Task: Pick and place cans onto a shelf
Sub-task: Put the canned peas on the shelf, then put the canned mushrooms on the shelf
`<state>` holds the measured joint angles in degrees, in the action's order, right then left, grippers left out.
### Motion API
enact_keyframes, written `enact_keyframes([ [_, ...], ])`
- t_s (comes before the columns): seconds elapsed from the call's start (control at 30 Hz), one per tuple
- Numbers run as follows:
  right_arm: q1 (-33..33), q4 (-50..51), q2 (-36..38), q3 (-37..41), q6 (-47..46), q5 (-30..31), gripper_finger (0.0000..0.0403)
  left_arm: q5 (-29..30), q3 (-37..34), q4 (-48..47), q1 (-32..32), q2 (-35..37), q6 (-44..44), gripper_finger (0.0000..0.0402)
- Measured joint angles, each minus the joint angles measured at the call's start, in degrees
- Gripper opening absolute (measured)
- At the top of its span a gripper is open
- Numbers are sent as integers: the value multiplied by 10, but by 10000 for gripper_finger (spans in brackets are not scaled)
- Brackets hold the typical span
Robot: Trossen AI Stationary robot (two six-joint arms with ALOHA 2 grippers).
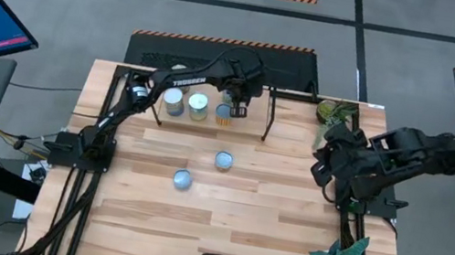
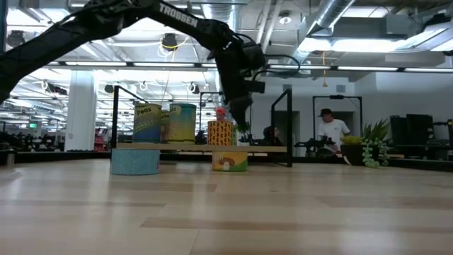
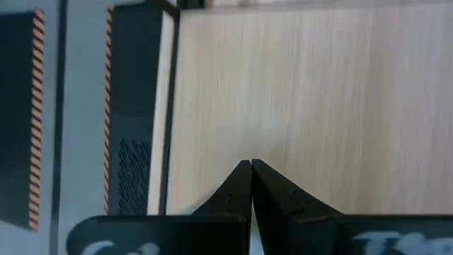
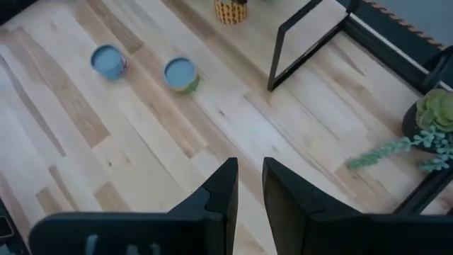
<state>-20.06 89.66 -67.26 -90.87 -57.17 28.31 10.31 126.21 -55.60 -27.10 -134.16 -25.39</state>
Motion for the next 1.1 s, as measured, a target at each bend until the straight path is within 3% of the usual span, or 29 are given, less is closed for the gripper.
enact_keyframes([
  [0.7,-6,-1,0,0,2,18,92,21,8,-26,-3,-1,14,0],
  [0.93,-6,-1,0,0,3,18,92,20,49,-25,6,-1,16,0],
  [1.03,-6,-1,0,0,4,18,92,11,89,-52,15,0,41,0],
  [1.1,-6,-1,0,0,5,17,92,-12,75,-71,24,21,72,0],
])
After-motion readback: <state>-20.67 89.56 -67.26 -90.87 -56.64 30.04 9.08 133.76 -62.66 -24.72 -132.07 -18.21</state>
